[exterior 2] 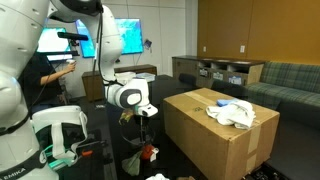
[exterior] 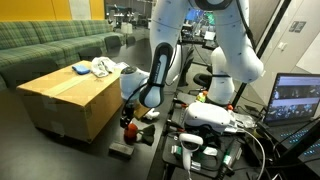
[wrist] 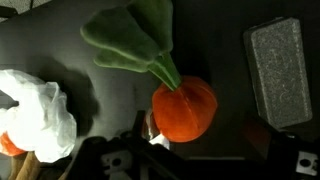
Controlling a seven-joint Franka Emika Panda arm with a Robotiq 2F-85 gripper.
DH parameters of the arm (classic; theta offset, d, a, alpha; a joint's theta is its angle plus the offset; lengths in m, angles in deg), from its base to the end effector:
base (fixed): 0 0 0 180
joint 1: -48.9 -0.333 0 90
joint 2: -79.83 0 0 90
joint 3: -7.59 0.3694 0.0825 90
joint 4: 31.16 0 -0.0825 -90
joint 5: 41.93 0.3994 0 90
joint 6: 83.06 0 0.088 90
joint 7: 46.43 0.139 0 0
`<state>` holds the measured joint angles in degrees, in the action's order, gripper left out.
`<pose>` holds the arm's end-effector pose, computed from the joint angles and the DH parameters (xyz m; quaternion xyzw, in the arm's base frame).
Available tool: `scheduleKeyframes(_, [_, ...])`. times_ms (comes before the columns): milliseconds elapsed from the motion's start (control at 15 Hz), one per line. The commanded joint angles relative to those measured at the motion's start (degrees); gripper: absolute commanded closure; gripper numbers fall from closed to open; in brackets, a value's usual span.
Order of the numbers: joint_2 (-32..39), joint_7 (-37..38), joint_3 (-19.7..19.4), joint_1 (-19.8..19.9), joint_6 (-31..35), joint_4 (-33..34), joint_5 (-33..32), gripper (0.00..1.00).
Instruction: Remove the toy moose from the top of the brown box, place the white towel on top of the box, remove the white object from the top of the box, place the blue sponge on the box, remove the radish from the top of the box, put the eraser on the box
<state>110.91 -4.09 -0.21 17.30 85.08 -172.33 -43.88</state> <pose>0.4382 0.1860 0.0796 0.9894 -0.1359 -0.0076 0.0506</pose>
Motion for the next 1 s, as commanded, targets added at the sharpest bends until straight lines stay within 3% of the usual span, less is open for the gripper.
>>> scheduleKeyframes(0, [-1.18, 0.97, -1.52, -2.67, 0.91, -0.86, 0.12, 0.00])
scheduleKeyframes(600, [-6.91, 1.13, 1.72, -8.02, 0.70, -3.36, 0.26, 0.00])
scheduleKeyframes(800, [-6.17, 1.01, 4.26, -9.48, 1.25, -2.77, 0.72, 0.00])
scheduleKeyframes(933, [-5.20, -0.22, 7.54, -8.28, 1.34, -2.01, 2.08, 0.00])
